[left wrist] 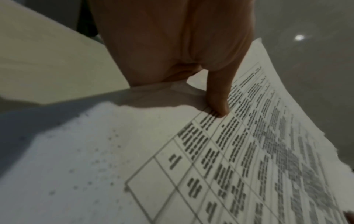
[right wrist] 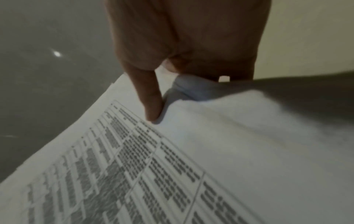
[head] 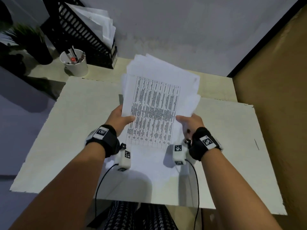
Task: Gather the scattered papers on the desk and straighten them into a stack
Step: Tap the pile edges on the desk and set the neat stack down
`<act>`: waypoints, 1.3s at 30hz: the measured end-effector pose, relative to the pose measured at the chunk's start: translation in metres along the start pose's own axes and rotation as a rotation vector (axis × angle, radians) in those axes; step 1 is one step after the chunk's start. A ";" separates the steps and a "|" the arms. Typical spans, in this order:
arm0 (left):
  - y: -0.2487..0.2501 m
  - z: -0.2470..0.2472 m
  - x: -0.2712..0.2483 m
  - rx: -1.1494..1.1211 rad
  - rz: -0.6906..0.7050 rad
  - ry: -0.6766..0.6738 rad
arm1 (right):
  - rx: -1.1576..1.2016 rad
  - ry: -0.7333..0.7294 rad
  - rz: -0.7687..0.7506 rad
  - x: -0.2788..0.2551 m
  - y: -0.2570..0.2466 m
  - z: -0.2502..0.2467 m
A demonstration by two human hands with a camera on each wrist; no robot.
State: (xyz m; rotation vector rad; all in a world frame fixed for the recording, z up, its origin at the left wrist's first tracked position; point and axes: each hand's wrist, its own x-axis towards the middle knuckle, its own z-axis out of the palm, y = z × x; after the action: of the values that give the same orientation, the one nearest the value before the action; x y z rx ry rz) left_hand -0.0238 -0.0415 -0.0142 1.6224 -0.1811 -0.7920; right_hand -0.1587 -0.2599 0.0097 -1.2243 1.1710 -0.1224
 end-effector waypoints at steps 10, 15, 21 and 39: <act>0.110 0.036 -0.008 -0.040 0.332 0.254 | 0.214 0.070 -0.506 -0.062 -0.094 -0.009; 0.108 0.045 -0.032 -0.095 0.299 0.299 | 0.168 0.023 -0.549 -0.085 -0.084 -0.007; 0.117 0.037 -0.038 -0.184 0.258 0.243 | 0.235 0.039 -0.505 -0.093 -0.076 -0.005; 0.142 0.031 -0.050 -0.599 0.318 0.322 | 0.048 0.155 -0.656 -0.093 -0.102 -0.014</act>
State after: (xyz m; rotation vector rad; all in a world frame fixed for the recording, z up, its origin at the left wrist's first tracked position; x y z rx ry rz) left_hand -0.0346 -0.0724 0.1358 1.0914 0.0313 -0.2877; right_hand -0.1624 -0.2518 0.1481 -1.5374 0.8486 -0.7410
